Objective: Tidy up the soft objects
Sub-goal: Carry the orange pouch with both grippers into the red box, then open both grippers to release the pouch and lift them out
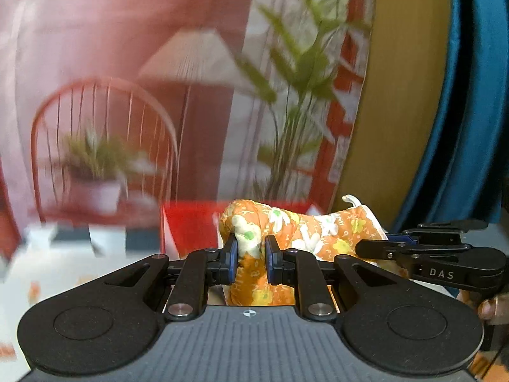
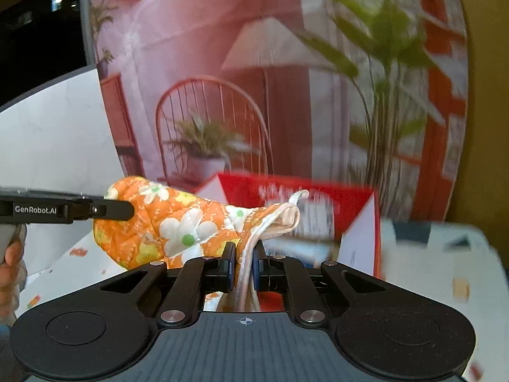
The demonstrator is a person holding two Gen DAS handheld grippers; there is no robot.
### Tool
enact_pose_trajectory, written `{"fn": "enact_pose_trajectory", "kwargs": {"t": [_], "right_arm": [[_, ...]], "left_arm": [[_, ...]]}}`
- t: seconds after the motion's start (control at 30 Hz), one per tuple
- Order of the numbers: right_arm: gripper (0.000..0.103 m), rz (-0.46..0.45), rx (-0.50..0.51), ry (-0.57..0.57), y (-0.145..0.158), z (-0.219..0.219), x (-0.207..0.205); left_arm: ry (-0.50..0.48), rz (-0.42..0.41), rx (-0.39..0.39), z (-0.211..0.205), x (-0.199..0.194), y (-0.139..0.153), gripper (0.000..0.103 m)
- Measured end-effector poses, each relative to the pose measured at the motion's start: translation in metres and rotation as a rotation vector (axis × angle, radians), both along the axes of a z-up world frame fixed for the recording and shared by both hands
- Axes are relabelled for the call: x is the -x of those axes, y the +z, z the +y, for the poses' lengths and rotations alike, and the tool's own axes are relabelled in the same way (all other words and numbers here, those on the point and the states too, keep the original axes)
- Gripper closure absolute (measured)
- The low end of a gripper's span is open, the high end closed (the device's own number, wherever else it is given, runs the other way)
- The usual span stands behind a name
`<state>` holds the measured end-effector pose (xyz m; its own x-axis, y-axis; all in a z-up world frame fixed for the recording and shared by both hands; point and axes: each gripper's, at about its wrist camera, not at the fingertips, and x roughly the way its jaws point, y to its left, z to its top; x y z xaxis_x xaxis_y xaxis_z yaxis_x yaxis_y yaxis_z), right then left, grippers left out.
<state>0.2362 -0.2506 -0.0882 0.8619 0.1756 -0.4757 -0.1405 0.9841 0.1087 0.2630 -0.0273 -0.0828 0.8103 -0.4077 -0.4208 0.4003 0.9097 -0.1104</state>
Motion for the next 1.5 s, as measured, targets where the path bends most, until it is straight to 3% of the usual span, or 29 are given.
{"fn": "enact_pose_trajectory", "kwargs": {"t": [0.17, 0.37, 0.53, 0.63, 0.83, 1.17, 1.5], "right_arm": [[0.093, -0.044, 0.083, -0.003, 0.012, 0.000, -0.046], [0.093, -0.068, 0.170, -0.036, -0.006, 0.000, -0.087], [0.093, -0.016, 0.207, -0.055, -0.040, -0.001, -0.110], [0.093, 0.038, 0.231, -0.043, -0.063, 0.001, -0.114], [0.093, 0.154, 0.182, -0.029, -0.088, -0.005, -0.111], [0.093, 0.328, 0.079, -0.080, -0.108, -0.013, -0.122], [0.092, 0.443, 0.043, -0.131, -0.120, -0.018, -0.138]], "left_arm": [[0.029, -0.057, -0.033, -0.019, -0.037, 0.010, 0.085], [0.066, -0.079, -0.105, -0.037, -0.081, -0.003, 0.085], [0.077, 0.008, -0.136, -0.045, -0.110, -0.037, 0.085], [0.063, 0.102, -0.136, -0.043, -0.120, -0.058, 0.085], [0.023, 0.261, -0.122, -0.036, -0.129, -0.084, 0.085], [-0.030, 0.384, -0.175, -0.048, -0.132, -0.104, 0.085], [0.007, 0.418, -0.200, -0.044, -0.140, -0.111, 0.083]]}}
